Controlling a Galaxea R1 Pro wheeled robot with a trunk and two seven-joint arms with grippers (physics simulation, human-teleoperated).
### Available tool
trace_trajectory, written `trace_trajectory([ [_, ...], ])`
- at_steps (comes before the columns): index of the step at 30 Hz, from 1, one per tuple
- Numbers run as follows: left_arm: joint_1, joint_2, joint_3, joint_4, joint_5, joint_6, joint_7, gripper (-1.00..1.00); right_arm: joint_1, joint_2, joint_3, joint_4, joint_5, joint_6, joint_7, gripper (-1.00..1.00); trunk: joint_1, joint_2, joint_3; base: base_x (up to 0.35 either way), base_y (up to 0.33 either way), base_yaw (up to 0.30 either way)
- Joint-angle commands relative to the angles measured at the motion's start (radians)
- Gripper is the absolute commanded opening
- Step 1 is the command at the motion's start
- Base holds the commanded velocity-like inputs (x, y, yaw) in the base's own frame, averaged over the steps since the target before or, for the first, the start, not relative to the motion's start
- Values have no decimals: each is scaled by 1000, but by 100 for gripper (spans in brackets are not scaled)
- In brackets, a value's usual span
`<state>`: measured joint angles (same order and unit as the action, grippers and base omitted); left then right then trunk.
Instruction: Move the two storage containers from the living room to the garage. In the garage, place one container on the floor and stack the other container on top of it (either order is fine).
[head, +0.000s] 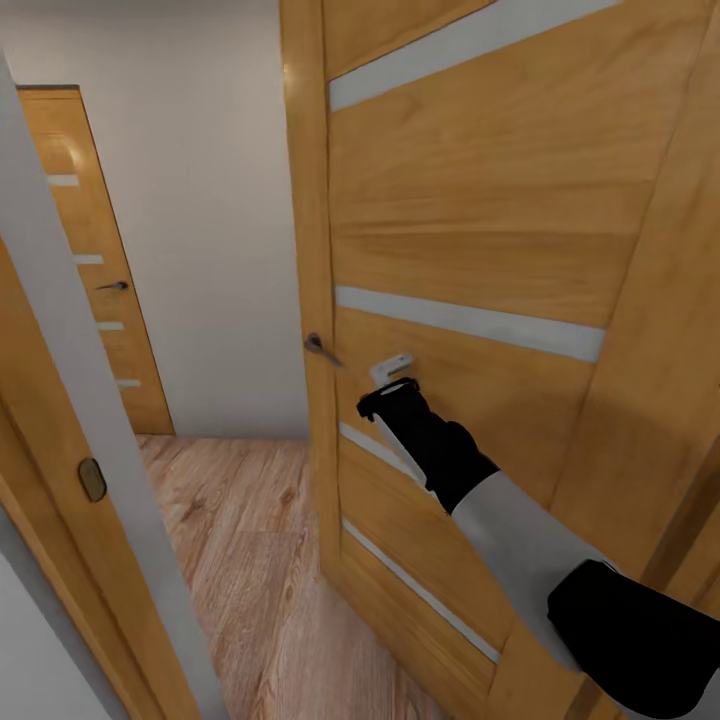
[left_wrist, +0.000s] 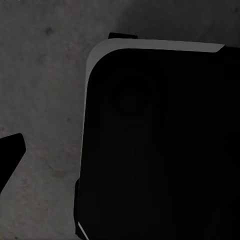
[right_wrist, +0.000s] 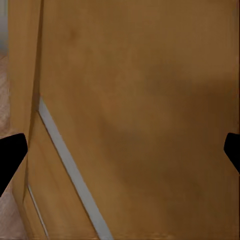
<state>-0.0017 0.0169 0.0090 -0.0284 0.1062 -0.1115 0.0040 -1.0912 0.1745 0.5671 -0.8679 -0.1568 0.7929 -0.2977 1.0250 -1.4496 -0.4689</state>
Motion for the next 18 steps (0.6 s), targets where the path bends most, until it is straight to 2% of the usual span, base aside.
trace_trajectory([
  [1,0,0,0,-1,9,-2,0,100,-1,0,1,40,24,12,-156,100,0,0,-1,0,0,0],
  [3,0,0,0,-1,9,-2,0,100,-1,0,2,62,25,11,-190,100,0,0,-1,0,0,0],
  [6,0,0,0,-1,9,-2,0,100,-2,0,2,91,25,3,-204,100,0,0,-1,0,0,0],
  [9,0,0,0,-1,9,-2,0,100,-10,0,1,161,24,-13,-208,100,0,0,-1,0,0,0],
  [14,0,0,0,-1,9,-2,1,100,-19,0,1,199,22,-50,-208,100,0,0,-1,0,0,0],
  [18,0,0,0,-1,9,-2,1,100,-69,0,-1,276,17,-67,-207,100,0,0,-1,0,0,0],
])
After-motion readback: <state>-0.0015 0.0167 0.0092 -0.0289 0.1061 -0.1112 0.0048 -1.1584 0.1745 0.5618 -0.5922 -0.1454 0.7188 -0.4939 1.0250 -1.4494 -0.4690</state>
